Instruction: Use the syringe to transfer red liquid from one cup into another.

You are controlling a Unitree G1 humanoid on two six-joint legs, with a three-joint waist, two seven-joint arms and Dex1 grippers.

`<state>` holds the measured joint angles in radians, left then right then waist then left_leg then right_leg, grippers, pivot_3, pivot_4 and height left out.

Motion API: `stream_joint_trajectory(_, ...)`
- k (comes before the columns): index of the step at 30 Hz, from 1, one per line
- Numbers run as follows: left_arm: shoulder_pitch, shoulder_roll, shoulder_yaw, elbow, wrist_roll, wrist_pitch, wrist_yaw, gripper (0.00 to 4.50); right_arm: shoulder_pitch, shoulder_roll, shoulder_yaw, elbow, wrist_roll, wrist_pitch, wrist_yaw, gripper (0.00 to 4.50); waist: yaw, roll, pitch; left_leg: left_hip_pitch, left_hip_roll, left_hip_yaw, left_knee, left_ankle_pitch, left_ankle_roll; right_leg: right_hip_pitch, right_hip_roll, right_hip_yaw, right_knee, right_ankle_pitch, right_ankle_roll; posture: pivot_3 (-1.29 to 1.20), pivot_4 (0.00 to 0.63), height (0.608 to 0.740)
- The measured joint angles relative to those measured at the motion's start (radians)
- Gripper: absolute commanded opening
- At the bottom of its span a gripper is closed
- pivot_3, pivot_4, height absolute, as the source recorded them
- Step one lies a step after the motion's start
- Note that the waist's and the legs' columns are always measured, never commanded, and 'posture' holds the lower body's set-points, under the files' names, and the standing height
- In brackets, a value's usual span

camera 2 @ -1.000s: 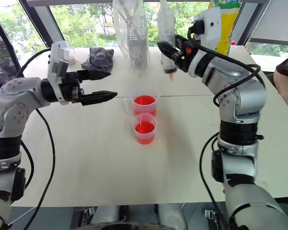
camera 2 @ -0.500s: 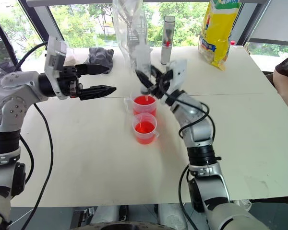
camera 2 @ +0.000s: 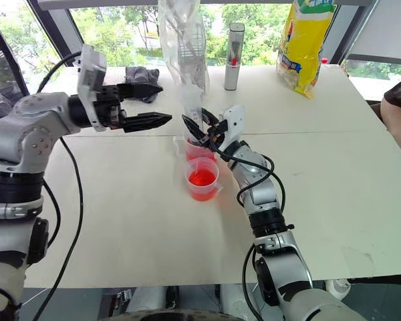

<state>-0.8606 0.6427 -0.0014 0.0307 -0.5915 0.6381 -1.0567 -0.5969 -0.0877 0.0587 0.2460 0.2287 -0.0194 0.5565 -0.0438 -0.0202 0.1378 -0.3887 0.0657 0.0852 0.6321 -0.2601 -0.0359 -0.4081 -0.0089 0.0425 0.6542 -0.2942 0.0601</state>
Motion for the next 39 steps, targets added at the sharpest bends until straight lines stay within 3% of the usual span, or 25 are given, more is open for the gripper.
stream_joint_trajectory(5,-0.068,-0.079,-0.029,0.088,0.043,-0.042,-0.004,4.5,0.001,-0.003,0.002,0.002,-0.01,-0.009,0.004,1.41,-0.001,0.0,0.0,0.0,0.0,0.0,0.0,0.0,0.0,0.0,0.0,0.0,0.0,0.0,0.0,0.0,0.15,0.74)
stream_joint_trajectory(17,-0.125,-0.156,-0.058,0.195,0.102,-0.062,-0.022,4.5,0.001,-0.01,0.003,0.003,-0.015,-0.01,0.017,1.41,0.0,0.0,0.0,0.001,0.0,0.0,0.0,0.0,0.0,0.001,0.0,0.0,0.001,0.0,0.0,0.0,0.15,0.74)
stream_joint_trajectory(29,-0.137,-0.165,-0.055,0.211,0.108,-0.053,-0.043,4.5,0.001,-0.015,0.001,0.003,-0.019,-0.01,0.023,1.41,0.0,0.0,0.0,0.001,0.0,0.0,0.001,0.0,0.0,0.001,0.0,0.0,0.001,0.0,0.0,0.0,0.15,0.74)
stream_joint_trajectory(39,-0.132,-0.092,-0.038,0.179,0.096,-0.013,-0.084,4.5,-0.001,-0.017,0.002,0.003,-0.018,-0.004,0.025,1.41,0.0,0.0,0.0,0.001,0.0,0.0,0.001,0.0,0.0,0.001,0.0,0.0,0.002,0.0,0.0,0.0,0.15,0.74)
